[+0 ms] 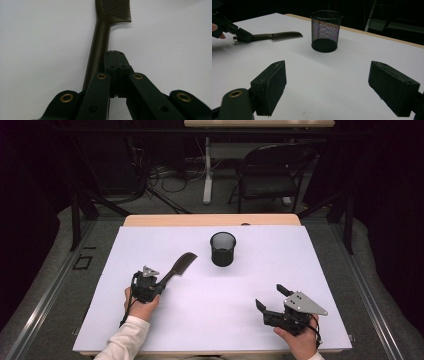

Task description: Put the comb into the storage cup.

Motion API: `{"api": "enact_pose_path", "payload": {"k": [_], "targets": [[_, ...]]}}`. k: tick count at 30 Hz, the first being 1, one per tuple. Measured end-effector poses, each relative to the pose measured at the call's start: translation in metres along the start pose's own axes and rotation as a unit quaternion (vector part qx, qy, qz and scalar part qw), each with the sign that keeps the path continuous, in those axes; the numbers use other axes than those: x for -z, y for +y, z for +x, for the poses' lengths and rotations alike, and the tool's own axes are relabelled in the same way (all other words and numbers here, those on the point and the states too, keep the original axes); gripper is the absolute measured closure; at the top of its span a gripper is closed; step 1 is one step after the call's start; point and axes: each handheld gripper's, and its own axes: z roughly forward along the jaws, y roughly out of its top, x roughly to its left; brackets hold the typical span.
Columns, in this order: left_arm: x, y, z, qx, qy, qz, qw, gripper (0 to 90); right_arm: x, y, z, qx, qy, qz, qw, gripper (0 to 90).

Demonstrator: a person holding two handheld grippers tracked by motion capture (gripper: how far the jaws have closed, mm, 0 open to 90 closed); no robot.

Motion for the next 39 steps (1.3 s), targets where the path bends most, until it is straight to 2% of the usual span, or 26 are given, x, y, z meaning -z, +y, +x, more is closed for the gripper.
{"api": "enact_pose_path", "payload": {"k": [10, 20, 39], "targets": [[0.0003, -0.0003, 0.0045, 0.007, 0.004, 0.001, 1.0, 90.0, 0.0001, 0.0, 0.0003, 0.0, 0.001, 0.0, 1.0, 14.7], [0.0013, -0.0003, 0.0062, 0.005, 0.003, 0.002, 1.0, 90.0, 0.0, -0.0001, 0.0, 0.001, 0.001, 0.0, 1.0, 14.7], [0.009, -0.0007, 0.0047, 0.007, -0.002, -0.012, 0.9999, 89.4, -0.0001, -0.0001, 0.0, 0.001, 0.001, 0.001, 1.0, 14.8]]}}
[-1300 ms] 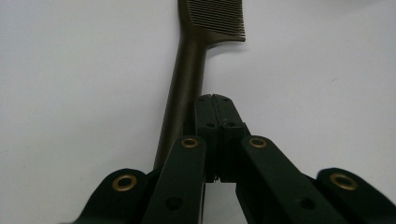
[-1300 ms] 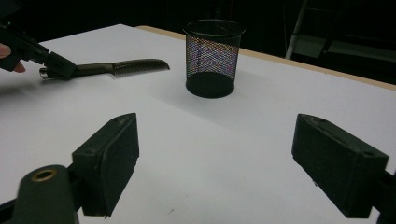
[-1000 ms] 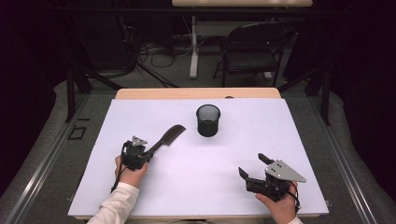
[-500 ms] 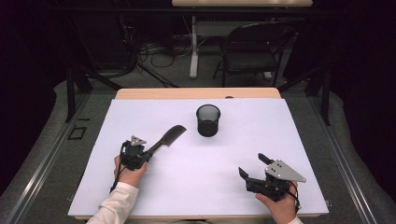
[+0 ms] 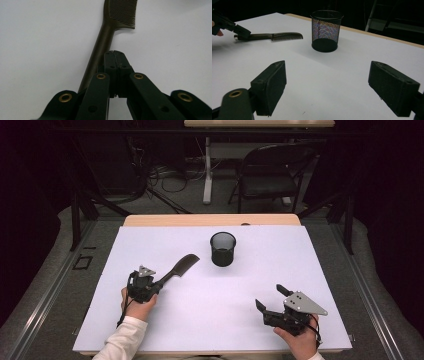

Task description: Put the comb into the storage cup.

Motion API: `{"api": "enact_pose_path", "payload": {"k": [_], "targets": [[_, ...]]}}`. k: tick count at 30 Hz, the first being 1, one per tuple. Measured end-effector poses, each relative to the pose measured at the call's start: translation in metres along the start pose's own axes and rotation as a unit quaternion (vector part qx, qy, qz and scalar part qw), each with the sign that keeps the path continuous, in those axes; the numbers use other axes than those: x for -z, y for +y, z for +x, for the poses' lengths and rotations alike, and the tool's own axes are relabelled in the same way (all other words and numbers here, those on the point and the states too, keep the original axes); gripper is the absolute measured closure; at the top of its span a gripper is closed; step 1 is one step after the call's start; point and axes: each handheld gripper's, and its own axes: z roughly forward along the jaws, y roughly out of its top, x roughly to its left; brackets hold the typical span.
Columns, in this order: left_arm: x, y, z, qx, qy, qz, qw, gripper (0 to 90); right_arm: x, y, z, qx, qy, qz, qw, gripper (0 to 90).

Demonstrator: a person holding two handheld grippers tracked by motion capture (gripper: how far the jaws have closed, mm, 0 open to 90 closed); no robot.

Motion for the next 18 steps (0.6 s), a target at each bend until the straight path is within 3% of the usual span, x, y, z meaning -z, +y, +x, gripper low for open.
{"api": "enact_pose_path", "payload": {"k": [10, 18], "targets": [[0.0046, 0.0006, 0.0016, 0.002, -0.002, -0.009, 1.0, 84.9, -0.0001, 0.0, -0.0001, 0.0, 0.0, 0.0, 1.0, 14.7], [0.0077, 0.0013, 0.0027, 0.002, 0.002, -0.014, 0.9999, 72.5, -0.0001, -0.0001, -0.0001, 0.001, 0.001, 0.001, 1.0, 14.8]]}}
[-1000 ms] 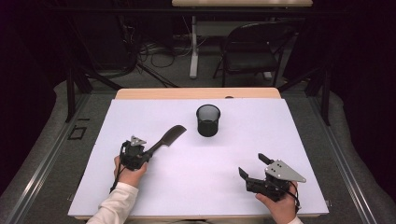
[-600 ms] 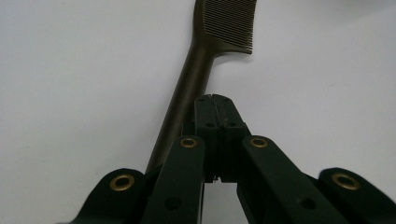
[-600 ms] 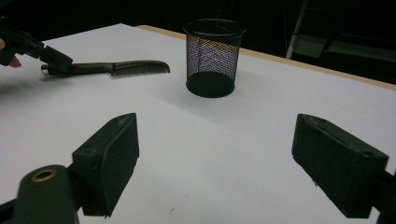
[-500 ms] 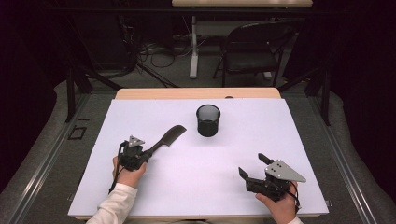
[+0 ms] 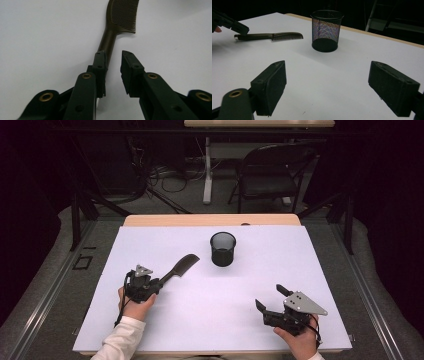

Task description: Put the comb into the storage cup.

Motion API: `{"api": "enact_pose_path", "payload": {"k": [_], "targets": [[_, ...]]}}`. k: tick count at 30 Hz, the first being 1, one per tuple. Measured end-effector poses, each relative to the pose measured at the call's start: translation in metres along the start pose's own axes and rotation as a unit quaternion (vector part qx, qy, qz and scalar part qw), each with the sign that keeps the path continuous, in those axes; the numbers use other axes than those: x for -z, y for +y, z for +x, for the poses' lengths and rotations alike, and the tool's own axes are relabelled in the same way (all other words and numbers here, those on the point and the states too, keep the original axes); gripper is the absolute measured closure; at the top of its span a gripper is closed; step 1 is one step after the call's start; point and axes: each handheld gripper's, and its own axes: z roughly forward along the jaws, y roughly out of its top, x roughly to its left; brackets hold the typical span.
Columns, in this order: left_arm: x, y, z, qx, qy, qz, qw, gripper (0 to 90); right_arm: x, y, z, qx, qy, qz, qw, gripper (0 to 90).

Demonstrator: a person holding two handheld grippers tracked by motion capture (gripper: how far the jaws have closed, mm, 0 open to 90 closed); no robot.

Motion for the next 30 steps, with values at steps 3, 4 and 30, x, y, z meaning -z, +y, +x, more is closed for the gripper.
{"api": "enact_pose_path", "payload": {"k": [3, 4, 30], "targets": [[0.0, 0.0, 0.0003, -0.001, 0.0, -0.002, 1.0, 64.1, -0.0004, -0.0001, 0.0, -0.001, -0.001, 0.0, 1.0, 14.8], [0.0002, 0.0001, 0.0005, 0.0, 0.0, -0.002, 1.0, 62.2, -0.0003, -0.0001, 0.0001, -0.001, 0.0, 0.0, 1.0, 14.8], [0.0016, 0.002, 0.0095, 0.014, -0.004, 0.001, 0.9999, 40.1, -0.0014, -0.0007, 0.0002, -0.002, 0.003, -0.001, 1.0, 14.8]]}}
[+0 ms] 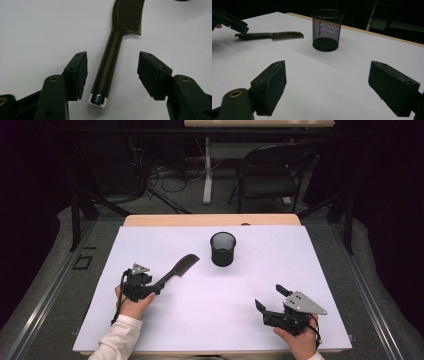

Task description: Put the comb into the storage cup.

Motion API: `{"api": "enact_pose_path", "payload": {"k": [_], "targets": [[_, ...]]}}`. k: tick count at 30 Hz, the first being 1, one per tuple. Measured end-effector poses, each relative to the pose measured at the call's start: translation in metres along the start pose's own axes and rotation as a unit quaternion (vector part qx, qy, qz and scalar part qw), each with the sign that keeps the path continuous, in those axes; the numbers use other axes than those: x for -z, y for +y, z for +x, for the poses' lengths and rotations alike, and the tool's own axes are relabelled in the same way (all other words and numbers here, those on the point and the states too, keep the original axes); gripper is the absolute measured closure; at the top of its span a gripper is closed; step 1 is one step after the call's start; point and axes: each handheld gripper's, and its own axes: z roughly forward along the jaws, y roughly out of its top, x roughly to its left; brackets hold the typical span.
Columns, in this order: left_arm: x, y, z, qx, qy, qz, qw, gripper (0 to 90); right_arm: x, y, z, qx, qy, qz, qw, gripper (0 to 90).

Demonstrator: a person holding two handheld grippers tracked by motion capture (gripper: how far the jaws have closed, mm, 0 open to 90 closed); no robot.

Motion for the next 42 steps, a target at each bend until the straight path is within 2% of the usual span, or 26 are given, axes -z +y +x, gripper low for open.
{"api": "enact_pose_path", "payload": {"k": [5, 11, 13, 20, 22, 25, 31, 42], "targets": [[-0.001, 0.001, 0.002, -0.004, -0.008, 0.006, 0.9999, 26.0, 0.0, 0.0, 0.0, 0.001, 0.0, 0.002, 1.0, 14.8], [-0.002, 0.002, 0.001, -0.01, -0.018, 0.017, 0.9996, 15.8, 0.0, 0.0, 0.0, 0.002, 0.0, 0.003, 1.0, 14.8], [-0.003, 0.003, 0.0, -0.019, -0.023, 0.026, 0.9992, 14.5, 0.0, 0.0, 0.0, 0.002, 0.001, 0.005, 1.0, 14.8], [-0.002, 0.004, -0.003, -0.032, -0.029, 0.026, 0.9987, 13.1, 0.0, 0.0, 0.0, 0.002, 0.001, 0.004, 1.0, 14.8], [-0.001, 0.005, -0.003, -0.034, -0.027, 0.025, 0.9987, 7.3, 0.0, 0.0, 0.0, 0.002, 0.001, 0.005, 1.0, 14.8], [0.001, 0.007, -0.002, -0.04, -0.02, 0.028, 0.9986, 5.1, 0.0, 0.0, 0.0, 0.002, 0.001, 0.005, 1.0, 14.8], [0.0, 0.009, 0.002, -0.036, -0.028, 0.034, 0.9984, 2.0, 0.0, 0.0, 0.001, 0.002, 0.001, 0.005, 1.0, 14.8], [0.007, 0.021, 0.005, -0.048, -0.021, 0.037, 0.998, 0.2, -0.001, 0.0, 0.001, 0.002, 0.002, 0.005, 1.0, 14.8]]}}
